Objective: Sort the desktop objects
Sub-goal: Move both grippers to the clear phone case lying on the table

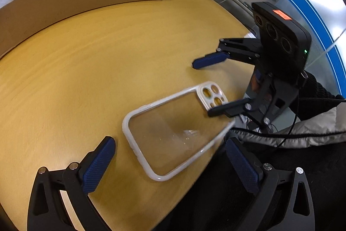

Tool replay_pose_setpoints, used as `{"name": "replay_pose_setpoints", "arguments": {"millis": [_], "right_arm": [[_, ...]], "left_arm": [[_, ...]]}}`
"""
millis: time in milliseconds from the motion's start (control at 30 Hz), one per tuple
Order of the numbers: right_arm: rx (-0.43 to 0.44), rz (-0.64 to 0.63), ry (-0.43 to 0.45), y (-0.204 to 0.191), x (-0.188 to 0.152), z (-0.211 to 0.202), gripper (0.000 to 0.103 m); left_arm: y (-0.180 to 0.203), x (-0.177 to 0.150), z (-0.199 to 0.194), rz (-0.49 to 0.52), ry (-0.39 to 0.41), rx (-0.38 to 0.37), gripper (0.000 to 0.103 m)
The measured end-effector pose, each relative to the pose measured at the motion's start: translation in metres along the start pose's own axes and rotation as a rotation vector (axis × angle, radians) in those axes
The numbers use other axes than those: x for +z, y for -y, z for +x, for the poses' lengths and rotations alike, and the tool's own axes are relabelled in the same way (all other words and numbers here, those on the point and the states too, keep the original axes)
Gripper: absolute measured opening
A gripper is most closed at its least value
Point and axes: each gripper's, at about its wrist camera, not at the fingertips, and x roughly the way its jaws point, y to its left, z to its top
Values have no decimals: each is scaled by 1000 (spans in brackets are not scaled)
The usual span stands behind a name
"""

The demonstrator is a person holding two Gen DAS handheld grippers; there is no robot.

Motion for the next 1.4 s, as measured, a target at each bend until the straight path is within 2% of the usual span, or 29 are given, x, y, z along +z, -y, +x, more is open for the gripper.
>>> {"name": "replay_pose_setpoints", "arguments": {"millis": [100,233,367,467,567,633,667,733,933,1067,1167,1300,1400], "right_arm": [[-32,2,14,21,10,3,79],[-80,-37,39,25,17,-8,77],[16,-121,59,6,6,-35,78],[85,-222,0,-19,-7,-26,78],[74,-286,-46,-28,-13,-3,80],[114,-245,-47,-18,-10,2,80],[99,-240,-37,-12,-8,3,80],[108,-245,-33,-3,-6,5,80],[173,-231,-28,20,3,10,79],[187,-221,7,30,10,6,79],[171,-253,44,29,13,-2,79],[145,-296,81,19,26,-12,79],[159,-291,96,18,27,-16,78]], "left_arm": [[-7,8,4,-2,4,3,102],[-21,19,8,-24,12,4,102],[-21,18,9,20,-17,-20,102],[-19,13,9,68,-41,-82,102],[-12,14,15,144,-77,-120,102],[-11,18,18,178,-84,-114,103],[-14,20,18,179,-83,-118,103],[-19,25,17,162,-75,-138,103],[-32,34,12,154,-49,-103,103],[-38,35,7,142,-36,-113,103],[-42,26,-13,105,-2,-183,103],[-61,33,-16,-2,33,-309,103],[-76,36,-14,-67,36,-350,103]]}}
